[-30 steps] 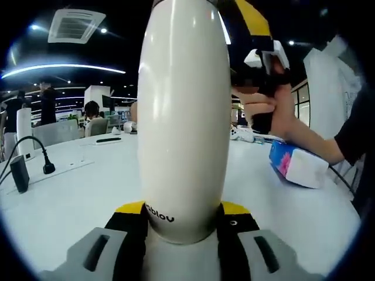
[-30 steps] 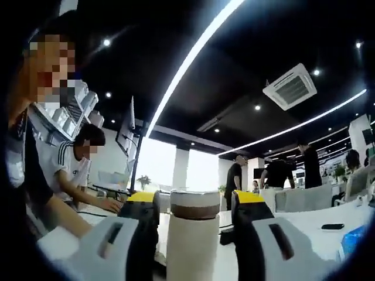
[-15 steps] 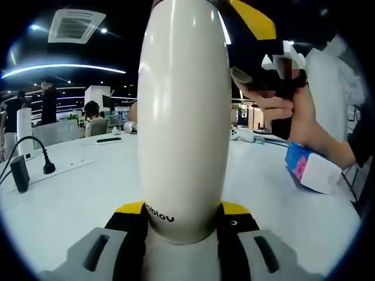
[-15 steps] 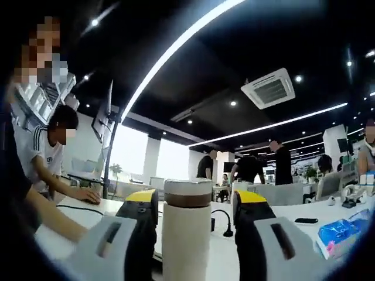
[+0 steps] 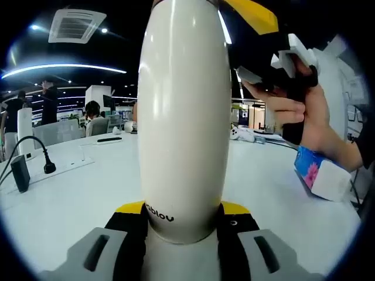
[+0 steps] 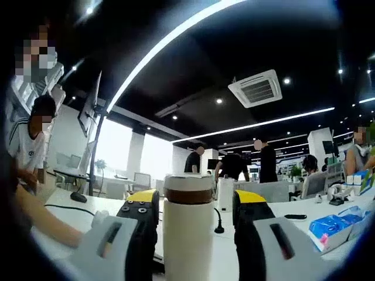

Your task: Grasp the water cup twist off the cup lid place the cup lid on the table

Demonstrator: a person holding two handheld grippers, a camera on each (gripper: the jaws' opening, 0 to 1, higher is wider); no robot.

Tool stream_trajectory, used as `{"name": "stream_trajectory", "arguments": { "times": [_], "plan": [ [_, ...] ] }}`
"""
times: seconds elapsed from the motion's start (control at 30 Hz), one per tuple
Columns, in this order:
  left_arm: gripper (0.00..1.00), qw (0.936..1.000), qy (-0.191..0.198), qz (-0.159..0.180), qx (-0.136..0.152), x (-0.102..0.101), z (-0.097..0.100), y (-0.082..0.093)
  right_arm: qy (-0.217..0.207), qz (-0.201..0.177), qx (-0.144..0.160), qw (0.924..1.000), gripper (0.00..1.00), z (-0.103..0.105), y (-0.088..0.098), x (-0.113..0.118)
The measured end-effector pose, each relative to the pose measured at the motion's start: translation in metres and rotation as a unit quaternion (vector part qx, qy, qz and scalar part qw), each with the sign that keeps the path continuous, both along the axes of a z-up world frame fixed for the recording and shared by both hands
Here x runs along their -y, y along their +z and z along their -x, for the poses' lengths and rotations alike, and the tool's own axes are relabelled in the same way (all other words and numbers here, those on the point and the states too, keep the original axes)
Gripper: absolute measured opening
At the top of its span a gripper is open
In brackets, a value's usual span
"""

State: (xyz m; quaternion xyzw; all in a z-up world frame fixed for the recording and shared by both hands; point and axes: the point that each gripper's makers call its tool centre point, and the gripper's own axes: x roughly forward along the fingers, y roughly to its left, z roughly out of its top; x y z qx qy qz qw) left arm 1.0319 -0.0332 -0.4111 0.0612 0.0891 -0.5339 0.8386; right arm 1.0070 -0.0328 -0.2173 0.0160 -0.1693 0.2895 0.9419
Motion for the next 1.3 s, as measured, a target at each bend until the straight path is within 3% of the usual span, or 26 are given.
{"name": "stream_trajectory", "arguments": {
  "times": [0.23, 0.7, 0.87, 1.3],
  "plan": [
    [0.48, 1.0, 0.0, 0.0, 0.0, 0.0, 0.0, 0.0, -0.011, -0.015, 0.004, 0.9998, 0.53, -0.001, 0.005, -0.001],
    [0.48, 1.0, 0.0, 0.0, 0.0, 0.0, 0.001, 0.0, -0.024, 0.001, 0.023, 0.9994, 0.51, -0.001, 0.011, -0.018],
    [0.48, 1.0, 0.0, 0.0, 0.0, 0.001, 0.0, 0.0, -0.038, 0.0, 0.028, 0.9989, 0.46, -0.006, 0.014, -0.016],
    [0.48, 1.0, 0.0, 0.0, 0.0, 0.001, 0.0, 0.0, -0.019, -0.003, 0.027, 0.9995, 0.43, -0.013, 0.014, -0.015]
  ]
}}
